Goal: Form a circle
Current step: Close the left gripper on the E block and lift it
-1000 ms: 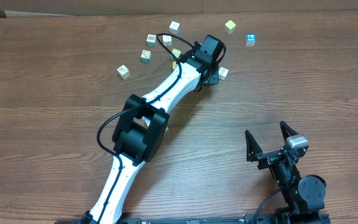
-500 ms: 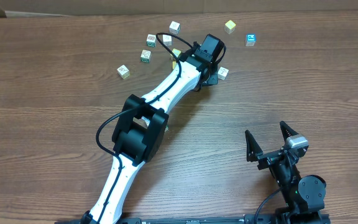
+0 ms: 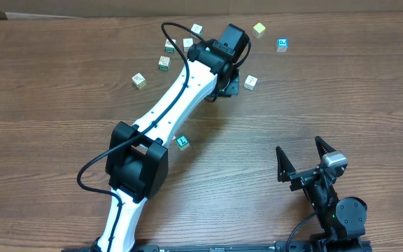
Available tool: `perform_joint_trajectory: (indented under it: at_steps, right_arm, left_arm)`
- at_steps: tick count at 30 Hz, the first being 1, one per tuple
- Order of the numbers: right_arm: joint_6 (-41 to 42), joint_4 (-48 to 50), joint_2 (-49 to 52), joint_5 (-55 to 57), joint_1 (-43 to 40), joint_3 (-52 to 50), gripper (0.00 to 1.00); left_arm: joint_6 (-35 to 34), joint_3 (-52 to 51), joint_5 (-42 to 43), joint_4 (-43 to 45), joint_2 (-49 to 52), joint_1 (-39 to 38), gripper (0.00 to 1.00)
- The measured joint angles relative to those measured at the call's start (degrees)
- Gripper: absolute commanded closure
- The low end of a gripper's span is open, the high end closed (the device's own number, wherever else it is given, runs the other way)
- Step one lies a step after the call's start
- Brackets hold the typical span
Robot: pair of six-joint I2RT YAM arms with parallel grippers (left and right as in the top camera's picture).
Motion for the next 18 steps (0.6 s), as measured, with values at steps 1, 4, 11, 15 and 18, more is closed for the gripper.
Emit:
perform_joint_trajectory:
  at_steps: [1,4,11,15,18]
  right_arm:
    - [0.00,-0.02,0.00,-0.02,0.00,0.00,0.00]
    - [0.00,0.04,0.00,0.00,0.00,0.00,0.00]
    - [0.00,0.04,0.00,-0.02,0.00,0.00,0.00]
    - [0.00,0.02,0.00,0.00,0.00,0.00,0.00]
    - [0.00,0.00,0.00,0.00,0.00,0.00,0.00]
  left_arm:
    - [0.11,0.00,0.00,-2.25,0.02,0.00,0.90]
    - [0.15,-0.57,0.00,-7.65,0.39,0.00,0.90]
    - [0.15,-6.25,0.04,-9.42,0.61,-0.04,0.86]
    - [0.15,-8.92,0.61,-6.45,0.72,-0.11,0.78]
    - [0.24,-9.64,1.20,-5.03,0.72,-0.15,0.66]
